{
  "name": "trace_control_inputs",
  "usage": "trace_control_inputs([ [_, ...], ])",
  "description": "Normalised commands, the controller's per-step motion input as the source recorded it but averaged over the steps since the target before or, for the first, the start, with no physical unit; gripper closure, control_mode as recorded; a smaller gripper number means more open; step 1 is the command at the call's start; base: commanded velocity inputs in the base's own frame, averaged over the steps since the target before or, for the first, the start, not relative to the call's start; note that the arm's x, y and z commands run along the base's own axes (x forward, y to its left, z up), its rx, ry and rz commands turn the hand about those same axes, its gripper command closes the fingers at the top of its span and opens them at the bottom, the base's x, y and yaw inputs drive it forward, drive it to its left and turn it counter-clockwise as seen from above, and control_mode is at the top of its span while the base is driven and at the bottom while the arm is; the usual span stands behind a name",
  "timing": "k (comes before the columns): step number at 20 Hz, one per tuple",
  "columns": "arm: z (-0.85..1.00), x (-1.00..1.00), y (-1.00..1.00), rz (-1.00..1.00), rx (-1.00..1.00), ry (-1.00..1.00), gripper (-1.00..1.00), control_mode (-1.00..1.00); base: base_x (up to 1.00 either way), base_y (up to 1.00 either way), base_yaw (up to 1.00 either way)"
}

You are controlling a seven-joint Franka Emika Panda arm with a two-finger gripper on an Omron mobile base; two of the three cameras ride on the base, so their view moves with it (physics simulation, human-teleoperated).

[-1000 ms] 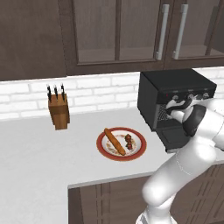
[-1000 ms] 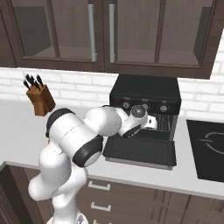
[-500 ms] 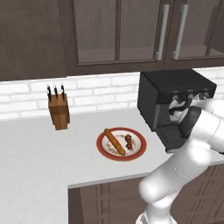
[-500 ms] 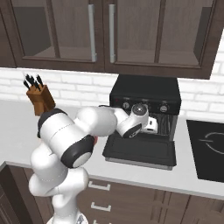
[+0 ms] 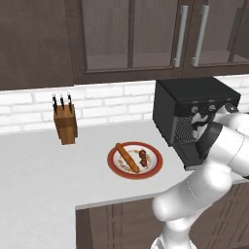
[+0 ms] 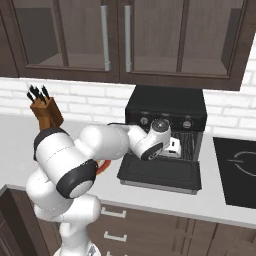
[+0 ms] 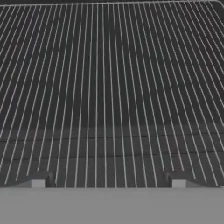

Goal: Pick up the kebab skewer and baguette bread, and place them inside the toaster oven. Close the toaster oven door and start by setting the timer.

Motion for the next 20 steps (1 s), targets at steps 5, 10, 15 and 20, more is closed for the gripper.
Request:
trace_control_inputs([
  [5,-0.96,-0.9,-0.08,0.0,0.0,0.06,-1.0,-1.0,0.0,0.0,0.0],
  [10,-0.97,-0.85,-0.04,0.0,0.0,0.06,-1.0,-1.0,0.0,0.0,0.0],
  [15,-0.93,-0.8,-0.01,0.0,0.0,0.05,-1.0,-1.0,0.0,0.0,0.0],
  [20,-0.91,-0.77,-0.01,0.0,0.0,0.05,-1.0,-1.0,0.0,0.0,0.0],
])
